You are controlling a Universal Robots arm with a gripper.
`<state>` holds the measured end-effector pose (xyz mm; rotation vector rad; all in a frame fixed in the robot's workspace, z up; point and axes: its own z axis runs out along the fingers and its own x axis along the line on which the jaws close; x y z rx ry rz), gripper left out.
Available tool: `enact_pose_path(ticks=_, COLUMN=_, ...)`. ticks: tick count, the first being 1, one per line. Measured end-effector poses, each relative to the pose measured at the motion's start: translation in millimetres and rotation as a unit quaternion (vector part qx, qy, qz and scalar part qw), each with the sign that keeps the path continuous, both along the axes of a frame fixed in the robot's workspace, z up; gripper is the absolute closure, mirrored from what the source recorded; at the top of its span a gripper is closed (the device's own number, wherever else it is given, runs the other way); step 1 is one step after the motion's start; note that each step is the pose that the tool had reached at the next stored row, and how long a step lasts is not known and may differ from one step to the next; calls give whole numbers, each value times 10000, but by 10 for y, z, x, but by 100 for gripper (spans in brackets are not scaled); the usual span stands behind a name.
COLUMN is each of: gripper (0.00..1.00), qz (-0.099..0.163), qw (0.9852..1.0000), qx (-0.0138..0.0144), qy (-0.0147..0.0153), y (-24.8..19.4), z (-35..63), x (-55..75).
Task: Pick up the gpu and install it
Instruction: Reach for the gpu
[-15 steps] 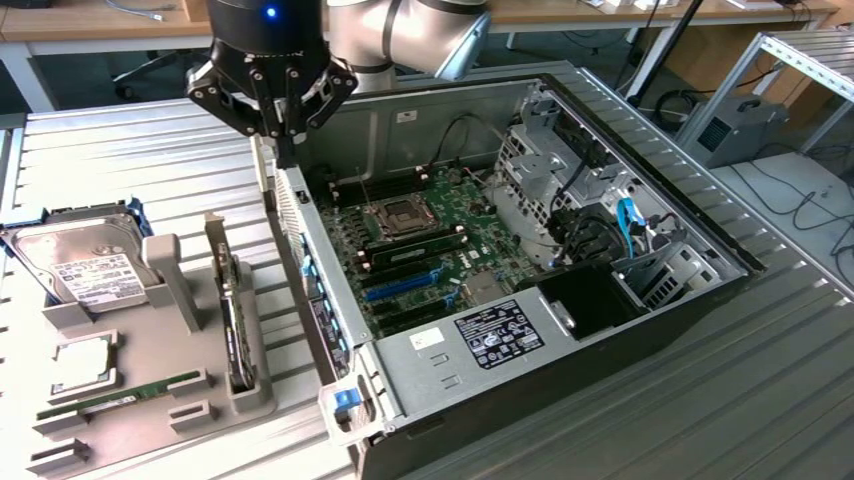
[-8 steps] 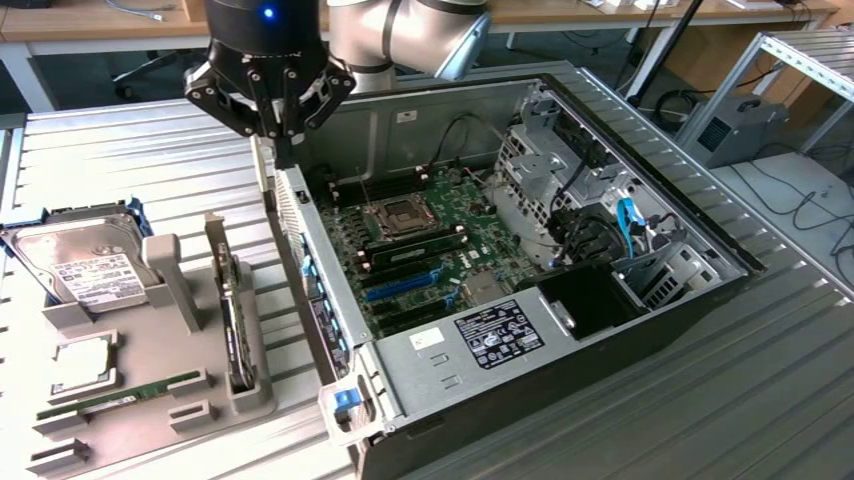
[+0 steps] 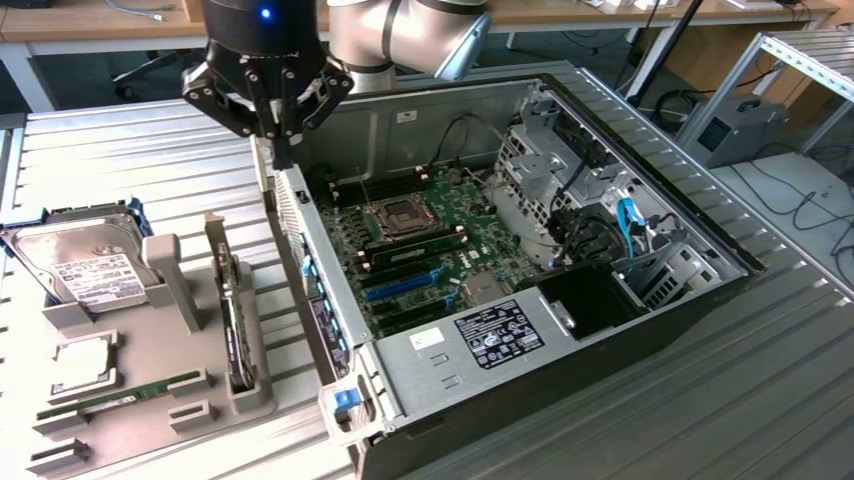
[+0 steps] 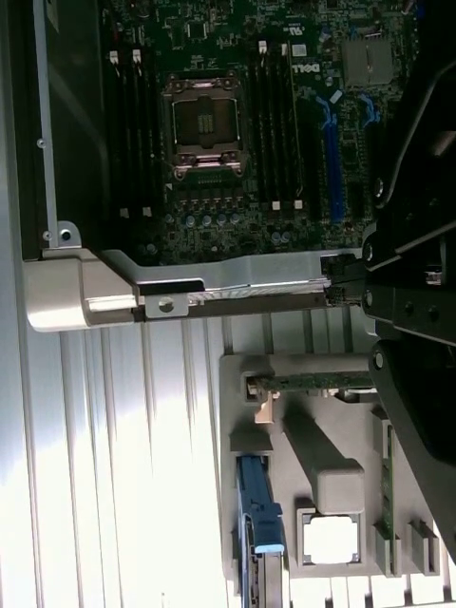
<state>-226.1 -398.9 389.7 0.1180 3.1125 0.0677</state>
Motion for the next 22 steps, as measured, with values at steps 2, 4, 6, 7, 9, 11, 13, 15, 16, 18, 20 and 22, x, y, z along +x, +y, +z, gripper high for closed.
enact_pose_path(ticks=2, gripper=89, qz=0, qw=10000, qx=0, qy=0, y=0, z=-1, x=-4)
enact_pose_path(ticks=4, gripper=89, qz=0, qw=10000, qx=0, qy=0, y=0, z=-1, x=-9)
enact_pose_path(ticks=6, gripper=89, qz=0, qw=10000, qx=0, qy=0, y=0, z=-4, x=-64)
enact_pose_path(ticks=7, gripper=89, qz=0, qw=10000, qx=0, qy=0, y=0, z=-18, x=-126)
enact_pose_path(ticks=9, gripper=89, qz=0, qw=10000, qx=0, qy=0, y=0, z=-32, x=-183)
enact_pose_path(ticks=11, gripper=89, qz=0, qw=10000, qx=0, qy=0, y=0, z=-45, x=-277)
enact_pose_path(ticks=13, gripper=89, qz=0, qw=10000, qx=0, qy=0, y=0, z=-50, x=-335)
enact_pose_path(ticks=15, gripper=89, qz=0, qw=10000, qx=0, qy=0, y=-79, z=-52, x=-338)
enact_pose_path(ticks=16, gripper=89, qz=0, qw=10000, qx=0, qy=0, y=-90, z=-52, x=-338)
enact_pose_path(ticks=18, gripper=89, qz=0, qw=10000, qx=0, qy=0, y=-106, z=-52, x=-338)
enact_pose_path(ticks=20, gripper=89, qz=0, qw=10000, qx=0, qy=0, y=-124, z=-52, x=-338)
enact_pose_path(ticks=22, gripper=89, qz=0, qw=10000, qx=0, qy=0, y=-138, z=-52, x=-338)
